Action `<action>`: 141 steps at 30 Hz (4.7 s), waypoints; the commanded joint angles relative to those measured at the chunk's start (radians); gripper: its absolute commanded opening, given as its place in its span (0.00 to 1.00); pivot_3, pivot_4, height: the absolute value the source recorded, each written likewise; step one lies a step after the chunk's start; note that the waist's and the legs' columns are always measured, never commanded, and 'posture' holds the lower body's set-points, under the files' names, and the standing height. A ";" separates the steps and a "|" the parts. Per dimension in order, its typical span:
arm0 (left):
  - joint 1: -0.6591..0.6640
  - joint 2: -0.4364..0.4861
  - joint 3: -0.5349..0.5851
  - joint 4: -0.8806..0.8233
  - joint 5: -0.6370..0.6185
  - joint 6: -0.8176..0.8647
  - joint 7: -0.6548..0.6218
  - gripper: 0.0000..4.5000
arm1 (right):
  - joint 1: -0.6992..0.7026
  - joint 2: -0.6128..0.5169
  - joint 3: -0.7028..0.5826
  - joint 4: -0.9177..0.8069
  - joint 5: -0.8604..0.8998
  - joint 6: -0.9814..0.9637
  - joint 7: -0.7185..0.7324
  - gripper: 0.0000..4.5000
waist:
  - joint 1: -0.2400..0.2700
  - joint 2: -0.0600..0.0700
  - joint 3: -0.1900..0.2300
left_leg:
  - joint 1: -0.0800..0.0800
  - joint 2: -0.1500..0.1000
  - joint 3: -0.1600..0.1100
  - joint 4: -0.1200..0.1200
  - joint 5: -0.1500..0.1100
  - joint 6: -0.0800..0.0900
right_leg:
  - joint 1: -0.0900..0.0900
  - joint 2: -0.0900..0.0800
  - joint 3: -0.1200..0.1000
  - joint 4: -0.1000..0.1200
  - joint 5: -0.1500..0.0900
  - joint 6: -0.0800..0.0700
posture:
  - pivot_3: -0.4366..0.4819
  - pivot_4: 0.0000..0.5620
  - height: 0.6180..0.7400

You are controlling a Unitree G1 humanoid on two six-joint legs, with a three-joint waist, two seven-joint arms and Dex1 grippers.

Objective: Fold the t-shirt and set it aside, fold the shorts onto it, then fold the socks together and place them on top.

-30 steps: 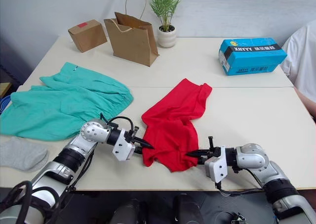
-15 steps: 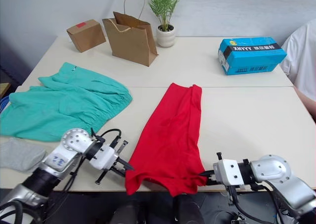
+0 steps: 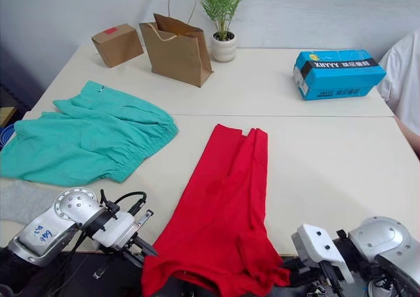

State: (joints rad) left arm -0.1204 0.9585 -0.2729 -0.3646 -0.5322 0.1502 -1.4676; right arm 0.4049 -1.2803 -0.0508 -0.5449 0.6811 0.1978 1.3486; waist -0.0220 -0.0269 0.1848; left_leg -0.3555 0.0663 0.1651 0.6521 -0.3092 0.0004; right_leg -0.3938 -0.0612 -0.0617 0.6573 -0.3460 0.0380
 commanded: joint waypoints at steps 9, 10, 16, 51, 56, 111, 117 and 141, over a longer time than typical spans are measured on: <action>0.115 0.131 0.167 -0.196 -0.157 0.235 0.031 0.00 | 0.107 -0.024 -0.221 -0.126 0.087 0.242 0.087 0.00 | -0.003 -0.002 0.001 | 0.000 0.000 -0.001 -0.003 0.001 -0.001 | 0.000 0.001 0.000 -0.001 -0.001 0.000 | 0.48 0.27 1.00; 0.125 0.141 0.168 -0.201 -0.161 0.243 0.021 0.00 | 0.111 -0.019 -0.230 -0.135 0.095 0.260 0.088 0.00 | -0.003 -0.002 0.001 | 0.000 0.000 -0.001 -0.003 0.001 -0.001 | 0.000 0.001 0.000 -0.001 -0.001 0.000 | 0.48 0.27 1.00; 0.062 0.094 0.162 -0.138 -0.197 0.339 0.065 0.00 | -0.041 0.029 -0.261 -0.066 0.325 0.442 0.001 0.00 | -0.003 -0.003 0.002 | 0.000 0.000 -0.001 -0.003 0.000 0.000 | 0.000 0.001 0.000 -0.001 0.000 0.000 | 0.48 0.27 1.00; -0.735 -0.548 0.154 0.839 0.174 0.376 0.482 0.00 | -0.834 0.522 -0.064 0.692 -0.112 0.316 -0.345 0.00 | -0.004 -0.003 0.002 | -0.019 -0.001 0.003 0.014 0.004 -0.002 | -0.020 0.000 -0.001 0.014 0.001 0.002 | 0.48 0.27 1.00; -0.749 -0.587 0.184 0.917 0.195 0.291 0.497 0.00 | -0.863 0.611 -0.081 0.734 -0.165 0.192 -0.405 0.00 | -0.006 -0.003 0.002 | -0.019 -0.001 0.003 0.015 0.004 -0.002 | -0.020 0.000 0.000 0.015 0.001 0.002 | 0.48 0.27 1.00; -0.533 -0.702 0.160 1.042 0.420 -0.246 0.602 0.01 | -0.842 0.774 0.007 1.047 -0.521 -0.247 -0.705 0.00 | -0.006 -0.005 -0.002 | -0.010 -0.001 0.006 0.014 0.005 -0.002 | -0.014 -0.001 0.003 0.017 0.002 0.003 | 0.48 0.27 1.00; -0.576 -0.734 0.234 0.867 0.265 -0.200 0.540 0.01 | -0.860 0.762 -0.021 0.948 -0.473 -0.288 -0.635 0.00 | -0.009 -0.004 -0.001 | -0.011 -0.001 0.006 0.014 0.005 -0.002 | -0.015 -0.001 0.003 0.018 0.002 0.002 | 0.48 0.27 1.00; -0.800 -0.800 0.231 1.336 0.465 -0.272 0.830 0.01 | -0.957 0.772 -0.007 1.174 -0.538 -0.357 -0.646 0.00 | -0.006 -0.002 0.000 | -0.015 -0.001 0.007 0.013 0.005 -0.003 | -0.020 -0.001 0.003 0.017 0.002 0.002 | 0.48 0.27 1.00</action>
State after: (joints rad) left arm -0.9047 0.1520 -0.0628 0.9652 -0.0549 -0.1069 -0.6438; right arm -0.5551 -0.4741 -0.0159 0.5942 0.1569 -0.1288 0.7057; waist -0.0285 -0.0291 0.1849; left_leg -0.3708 0.0654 0.1721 0.6649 -0.3038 -0.0023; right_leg -0.4135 -0.0619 -0.0592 0.6743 -0.3444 0.0405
